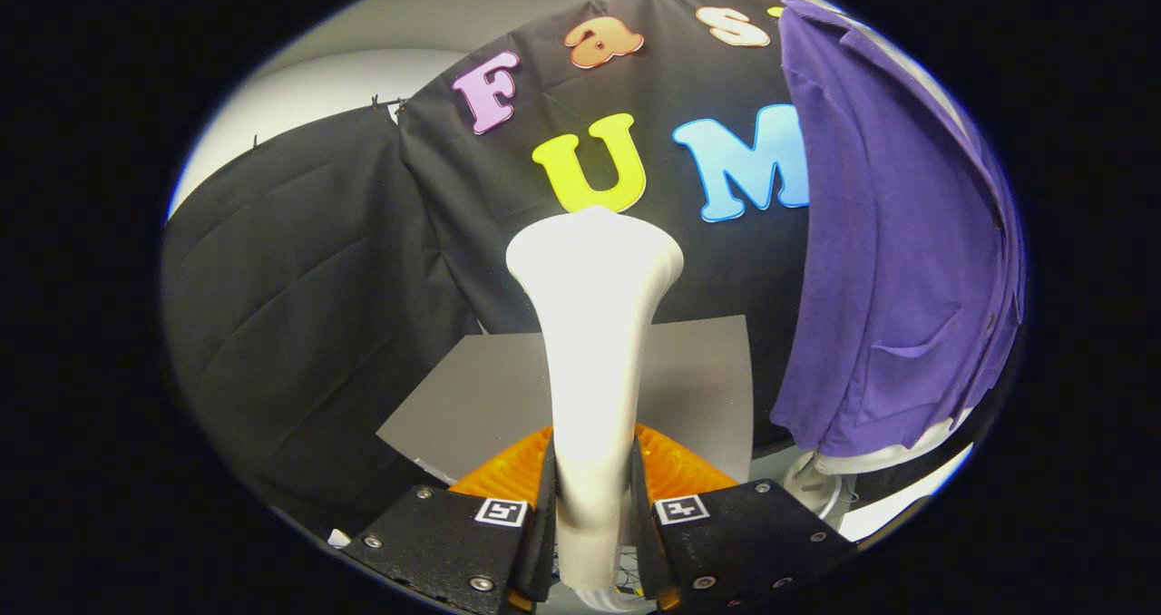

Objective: Iron the clothes twice with a garment steamer, once on the left side and once on the right side.

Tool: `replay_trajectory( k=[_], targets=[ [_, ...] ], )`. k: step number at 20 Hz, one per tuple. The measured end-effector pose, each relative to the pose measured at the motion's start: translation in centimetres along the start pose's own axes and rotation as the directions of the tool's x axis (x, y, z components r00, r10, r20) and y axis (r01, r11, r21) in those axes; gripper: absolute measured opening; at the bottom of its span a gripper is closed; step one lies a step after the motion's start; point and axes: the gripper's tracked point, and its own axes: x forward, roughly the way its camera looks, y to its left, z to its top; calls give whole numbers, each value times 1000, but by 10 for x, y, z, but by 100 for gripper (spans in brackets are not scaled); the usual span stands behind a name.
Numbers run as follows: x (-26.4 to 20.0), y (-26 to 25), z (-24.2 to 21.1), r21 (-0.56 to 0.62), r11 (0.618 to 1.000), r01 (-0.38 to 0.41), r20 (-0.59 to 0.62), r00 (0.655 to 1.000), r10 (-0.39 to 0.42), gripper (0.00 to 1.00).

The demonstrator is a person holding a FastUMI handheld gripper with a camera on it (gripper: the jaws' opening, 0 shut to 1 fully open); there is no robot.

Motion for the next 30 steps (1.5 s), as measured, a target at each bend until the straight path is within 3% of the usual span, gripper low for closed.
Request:
replay_trajectory(
  k=[13,22,27,30],
  targets=[
    [-152,-12,-101,26,994,109,81,991,-111,37],
    [-186,-7,-183,48,986,161,17,987,-162,37],
    [-201,-7,-179,73,986,153,33,987,-156,37],
    [-213,-10,-148,77,987,143,83,985,-149,37]
  ],
)
